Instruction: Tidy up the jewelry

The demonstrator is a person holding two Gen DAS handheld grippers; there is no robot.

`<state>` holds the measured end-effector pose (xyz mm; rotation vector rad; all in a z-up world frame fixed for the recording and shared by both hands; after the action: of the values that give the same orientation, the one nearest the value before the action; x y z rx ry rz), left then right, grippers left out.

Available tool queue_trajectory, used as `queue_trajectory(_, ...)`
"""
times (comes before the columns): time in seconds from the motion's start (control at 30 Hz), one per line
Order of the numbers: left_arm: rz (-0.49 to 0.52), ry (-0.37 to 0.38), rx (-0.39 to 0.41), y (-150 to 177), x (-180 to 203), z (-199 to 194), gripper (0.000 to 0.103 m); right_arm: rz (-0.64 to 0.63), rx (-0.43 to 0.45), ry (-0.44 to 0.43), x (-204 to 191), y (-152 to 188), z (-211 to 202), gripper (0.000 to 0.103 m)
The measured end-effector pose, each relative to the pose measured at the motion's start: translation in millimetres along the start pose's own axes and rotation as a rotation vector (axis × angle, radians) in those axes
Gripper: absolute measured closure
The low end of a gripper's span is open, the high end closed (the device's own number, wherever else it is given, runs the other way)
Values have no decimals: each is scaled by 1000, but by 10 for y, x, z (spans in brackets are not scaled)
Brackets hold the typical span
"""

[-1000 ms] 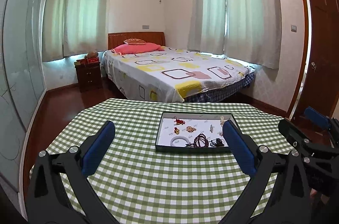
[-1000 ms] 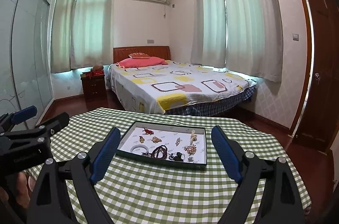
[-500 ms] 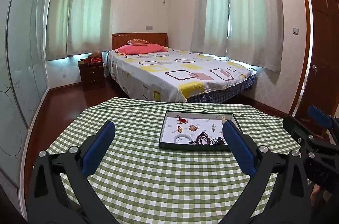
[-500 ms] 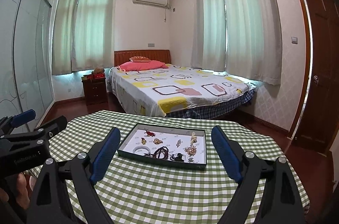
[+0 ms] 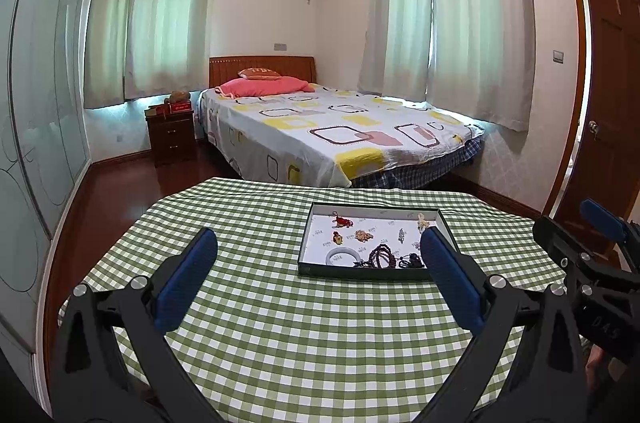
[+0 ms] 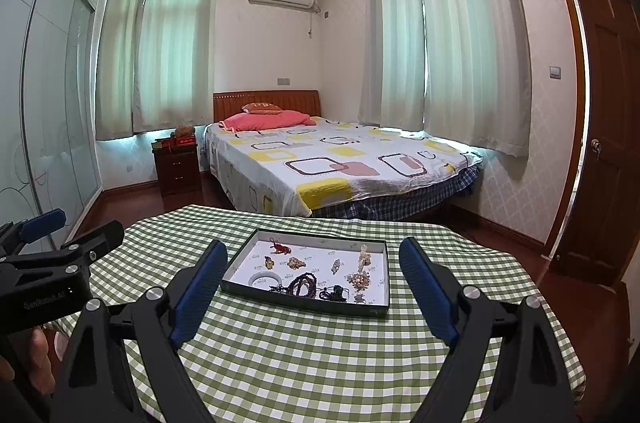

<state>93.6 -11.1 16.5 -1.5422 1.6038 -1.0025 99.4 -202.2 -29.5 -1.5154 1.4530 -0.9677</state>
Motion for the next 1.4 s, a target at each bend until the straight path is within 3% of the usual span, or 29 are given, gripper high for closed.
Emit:
queue_trajectory(1.27, 13, -1, -7, 35, 4, 66, 4, -5, -26, 6, -22, 31, 64, 18)
queue_trajectory(1.4, -12, -29, 2, 49, -28, 74, 4, -7, -32, 7, -24, 43, 68, 18)
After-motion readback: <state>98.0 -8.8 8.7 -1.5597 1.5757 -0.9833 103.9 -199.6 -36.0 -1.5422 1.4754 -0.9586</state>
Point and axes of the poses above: each gripper's, at about its wrist camera, not at the fingertips, and z roughly the way its jaws point, x to its right, y to its underside, the point moved 9 cm from there along z, roughly the way its jaws point, and after that the axes turned 5 degrees about -x, right-handed, at the moved point
